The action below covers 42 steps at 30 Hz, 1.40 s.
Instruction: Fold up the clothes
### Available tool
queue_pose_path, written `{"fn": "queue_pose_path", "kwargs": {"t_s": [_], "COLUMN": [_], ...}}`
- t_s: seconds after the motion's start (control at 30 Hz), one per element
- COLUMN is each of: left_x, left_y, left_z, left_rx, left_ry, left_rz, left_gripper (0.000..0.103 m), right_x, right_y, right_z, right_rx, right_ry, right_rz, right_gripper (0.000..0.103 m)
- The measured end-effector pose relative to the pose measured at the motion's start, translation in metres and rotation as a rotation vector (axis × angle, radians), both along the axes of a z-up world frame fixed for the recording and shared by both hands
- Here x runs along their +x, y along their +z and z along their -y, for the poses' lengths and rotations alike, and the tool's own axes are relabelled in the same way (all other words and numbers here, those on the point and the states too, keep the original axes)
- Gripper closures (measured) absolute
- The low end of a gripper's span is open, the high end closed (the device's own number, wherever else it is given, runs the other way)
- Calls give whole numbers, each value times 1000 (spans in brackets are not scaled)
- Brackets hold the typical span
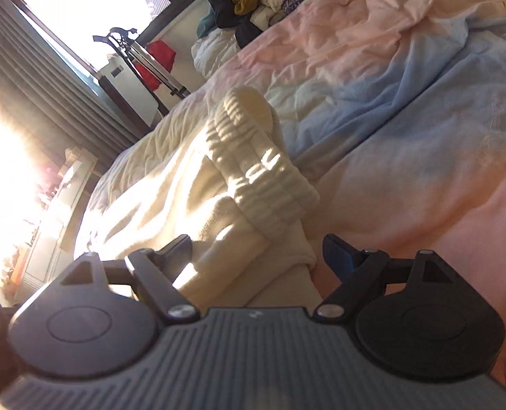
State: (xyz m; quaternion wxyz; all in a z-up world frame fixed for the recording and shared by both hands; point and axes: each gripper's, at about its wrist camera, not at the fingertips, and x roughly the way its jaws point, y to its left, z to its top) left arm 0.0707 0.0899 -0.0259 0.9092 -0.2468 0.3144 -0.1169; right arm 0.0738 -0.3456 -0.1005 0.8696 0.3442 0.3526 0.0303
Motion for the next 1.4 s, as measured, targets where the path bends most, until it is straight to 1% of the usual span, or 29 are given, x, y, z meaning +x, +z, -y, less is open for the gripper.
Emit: {"fn": "queue_pose_path", "kwargs": {"t_s": [0.07, 0.13, 0.3, 0.4, 0.47, 0.6, 0.67, 0.7, 0.83, 0.87, 0.93, 0.97, 1.0, 1.07, 1.13, 1.27, 1.3, 1.4], "left_x": [7, 12, 26, 28, 29, 30, 32, 33, 40, 41, 43, 44, 43, 42, 40, 35, 34, 28], "left_y": [-9, -16, -33, -34, -35, -38, -41, -42, -52, -53, -57, -58, -58, -58, -56, -51, -50, -43], "left_z": [-3, -1, 7, 13, 14, 9, 5, 4, 1, 0, -1, -1, -1, -1, -2, -5, -5, -9], "left_rx": [-1, 16, 60, 84, 83, 52, 24, 7, -49, -60, -81, -92, -90, -86, -91, -110, -115, -156], "left_ry": [25, 26, 25, 7, 3, 24, 30, 28, 11, 10, 8, 7, 4, 0, 6, 20, 23, 15], "left_rz": [-43, -71, -138, -140, -145, -163, -174, -181, -217, -221, -229, -233, -233, -230, -225, -210, -206, -180], "left_gripper": [8, 8, 8, 8, 8, 8, 8, 8, 8, 8, 10, 13, 15, 20, 24, 41, 46, 56], "right_x": [5, 12, 24, 23, 18, 6, 5, 6, 19, 22, 26, 26, 25, 22, 18, 13, 11, 6], "right_y": [-10, -19, -32, -35, -31, -19, -16, -17, -40, -45, -46, -45, -43, -39, -33, -21, -17, -5], "right_z": [0, -1, -8, -7, -2, 5, 6, 5, 2, 1, -3, -4, -5, -6, -6, -9, -9, -7], "right_rx": [37, 51, 93, 161, 234, 390, 429, 425, 371, 360, 342, 330, 316, 306, 301, 279, 288, 320], "right_ry": [6, 4, 40, 55, 49, 59, 57, 48, 21, 20, 24, 21, 19, 15, 13, 19, 21, 37], "right_rz": [-14, -36, -30, -12, 24, 153, 185, 174, 37, 12, 8, 12, 16, 26, 42, 96, 114, 156], "right_gripper": [17, 17, 15, 14, 14, 14, 14, 14, 15, 17, 23, 30, 33, 45, 52, 60, 62, 65]}}
